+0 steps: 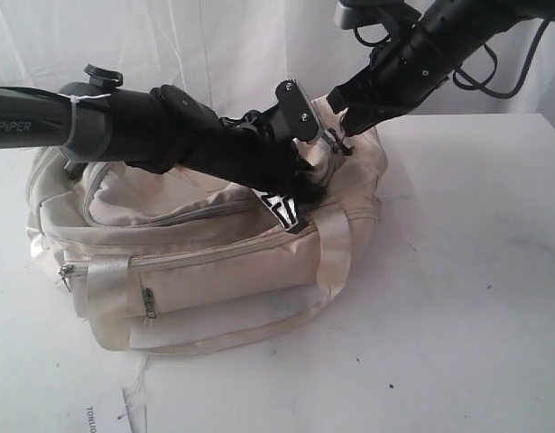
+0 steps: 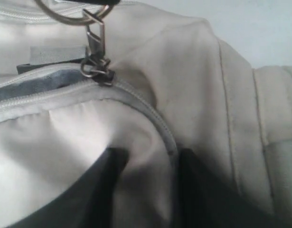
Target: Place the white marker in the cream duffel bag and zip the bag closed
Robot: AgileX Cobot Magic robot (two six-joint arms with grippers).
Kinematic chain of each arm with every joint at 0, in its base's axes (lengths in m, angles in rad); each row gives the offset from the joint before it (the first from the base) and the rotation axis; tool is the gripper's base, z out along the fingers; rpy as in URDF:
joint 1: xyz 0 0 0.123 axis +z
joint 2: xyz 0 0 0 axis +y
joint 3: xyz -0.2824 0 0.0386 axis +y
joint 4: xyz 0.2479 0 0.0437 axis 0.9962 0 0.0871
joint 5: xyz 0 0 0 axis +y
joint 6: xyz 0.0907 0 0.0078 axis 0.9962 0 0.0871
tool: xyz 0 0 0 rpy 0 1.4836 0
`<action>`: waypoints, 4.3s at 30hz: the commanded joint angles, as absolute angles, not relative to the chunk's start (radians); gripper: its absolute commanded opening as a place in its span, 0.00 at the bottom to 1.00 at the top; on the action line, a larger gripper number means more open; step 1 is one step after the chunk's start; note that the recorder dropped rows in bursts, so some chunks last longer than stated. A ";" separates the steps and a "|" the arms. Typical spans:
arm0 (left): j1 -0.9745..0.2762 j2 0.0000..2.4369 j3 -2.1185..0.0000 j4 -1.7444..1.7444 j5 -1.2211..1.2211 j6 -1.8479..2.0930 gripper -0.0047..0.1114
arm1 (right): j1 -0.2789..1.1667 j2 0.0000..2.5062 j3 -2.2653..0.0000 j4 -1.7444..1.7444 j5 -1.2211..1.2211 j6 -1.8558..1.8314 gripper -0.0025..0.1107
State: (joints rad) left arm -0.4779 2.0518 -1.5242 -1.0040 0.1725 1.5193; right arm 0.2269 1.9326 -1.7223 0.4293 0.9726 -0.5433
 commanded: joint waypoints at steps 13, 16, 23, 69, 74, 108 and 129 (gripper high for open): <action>-0.482 1.973 -1.525 -1.026 0.424 1.513 0.04 | 0.220 1.921 -1.722 0.450 0.881 -0.555 0.02; -0.482 1.973 -1.525 -0.983 0.528 1.495 0.04 | 0.220 1.936 -1.722 0.483 0.850 -0.577 0.02; -0.484 1.972 -1.525 -0.842 0.553 1.360 0.04 | 0.220 1.982 -1.722 0.624 0.818 -0.682 0.02; -0.528 1.955 -1.525 -0.682 0.284 0.844 0.56 | 0.219 1.975 -1.722 0.609 1.000 -0.783 0.02; -0.574 1.962 -1.527 -0.640 0.286 0.845 0.56 | 0.219 1.978 -1.722 0.603 0.976 -0.783 0.02; -0.591 1.972 -1.515 -0.485 0.313 0.806 0.04 | 0.218 2.028 -1.722 0.840 0.795 -1.332 0.02; -0.581 1.972 -1.515 -0.433 0.311 0.701 0.04 | 0.218 2.031 -1.722 0.975 0.685 -1.567 0.02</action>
